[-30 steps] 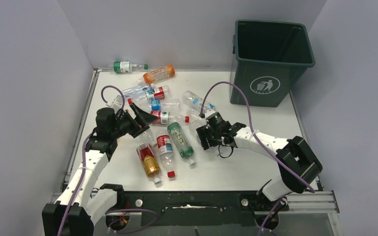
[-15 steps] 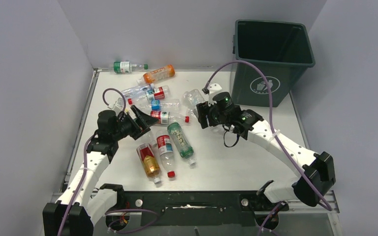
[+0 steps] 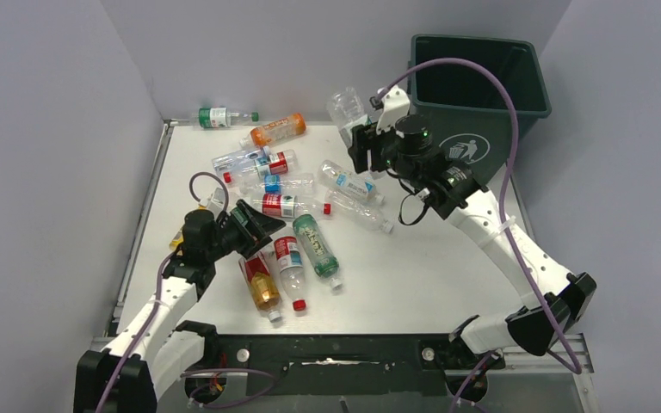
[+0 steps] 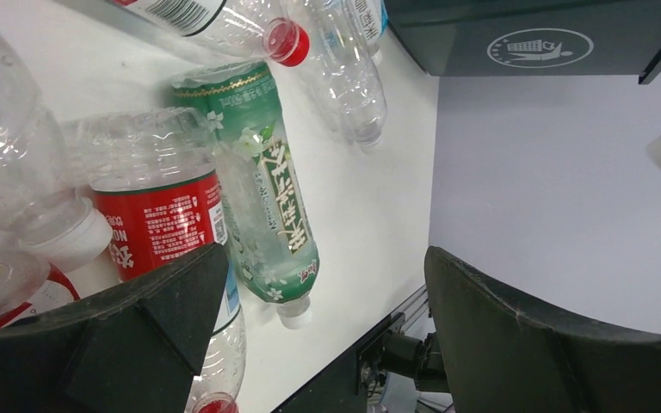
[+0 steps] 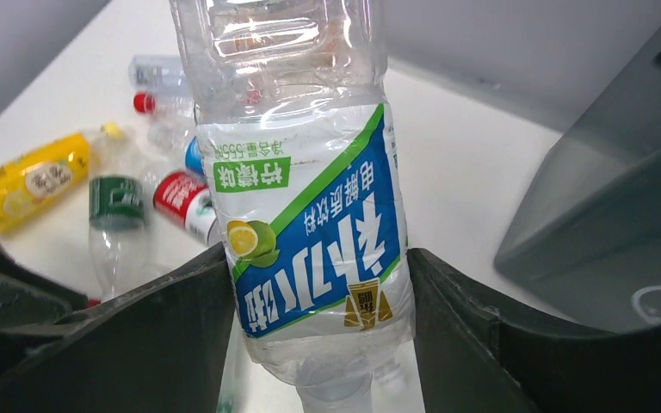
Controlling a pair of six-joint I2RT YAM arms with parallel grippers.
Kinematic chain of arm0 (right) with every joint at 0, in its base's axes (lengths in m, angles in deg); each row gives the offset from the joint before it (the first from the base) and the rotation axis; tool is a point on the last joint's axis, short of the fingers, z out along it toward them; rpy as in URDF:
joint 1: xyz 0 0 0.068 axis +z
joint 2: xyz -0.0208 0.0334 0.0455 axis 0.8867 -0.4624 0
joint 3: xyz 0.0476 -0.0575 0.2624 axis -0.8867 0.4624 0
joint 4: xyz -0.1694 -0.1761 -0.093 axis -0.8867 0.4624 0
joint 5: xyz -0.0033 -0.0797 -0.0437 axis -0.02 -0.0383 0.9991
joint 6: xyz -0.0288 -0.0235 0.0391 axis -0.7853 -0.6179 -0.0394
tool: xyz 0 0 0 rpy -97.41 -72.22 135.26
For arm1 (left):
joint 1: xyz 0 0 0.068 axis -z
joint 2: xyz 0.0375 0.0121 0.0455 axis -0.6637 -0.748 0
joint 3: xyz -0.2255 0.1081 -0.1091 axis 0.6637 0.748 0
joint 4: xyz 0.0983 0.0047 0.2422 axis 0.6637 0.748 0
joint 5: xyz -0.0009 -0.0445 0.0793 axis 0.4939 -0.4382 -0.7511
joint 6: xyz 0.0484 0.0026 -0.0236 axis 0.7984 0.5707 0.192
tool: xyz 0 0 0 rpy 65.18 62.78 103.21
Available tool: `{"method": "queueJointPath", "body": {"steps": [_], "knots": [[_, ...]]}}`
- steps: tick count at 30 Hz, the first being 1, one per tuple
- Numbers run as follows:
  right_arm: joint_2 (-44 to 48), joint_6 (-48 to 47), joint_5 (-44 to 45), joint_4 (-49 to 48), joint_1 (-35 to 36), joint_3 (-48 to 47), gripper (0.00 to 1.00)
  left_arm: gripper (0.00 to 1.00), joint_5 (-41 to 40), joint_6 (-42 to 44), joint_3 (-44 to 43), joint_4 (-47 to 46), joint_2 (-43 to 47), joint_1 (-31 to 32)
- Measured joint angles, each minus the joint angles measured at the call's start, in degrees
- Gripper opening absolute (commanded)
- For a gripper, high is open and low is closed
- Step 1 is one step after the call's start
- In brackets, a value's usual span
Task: Put the plastic bottles in the bin
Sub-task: Pick up the plastic bottle at the center of the board, then place the plastic bottle in the trash bin.
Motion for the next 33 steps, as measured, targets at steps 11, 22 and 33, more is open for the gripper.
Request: {"method": "queueJointPath", "body": {"steps": [11, 22, 33], "knots": [[-5.6, -1.5, 0.0, -2.1, -4.4, -8.3, 0.6, 0.86, -1.7, 0.5, 0.0, 2.2, 7.0, 0.5], [-3.4, -3.3, 0.0, -4.0, -7.4, -11.0, 0.61, 0.86, -2.1, 1.2, 0.0, 4.5, 8.5, 1.2], [-1.8, -4.3, 1.5, -8.5, -14.8, -14.4, 0.62, 0.86, -2.1, 1.6, 0.2, 4.3, 7.0, 2.2]]}}
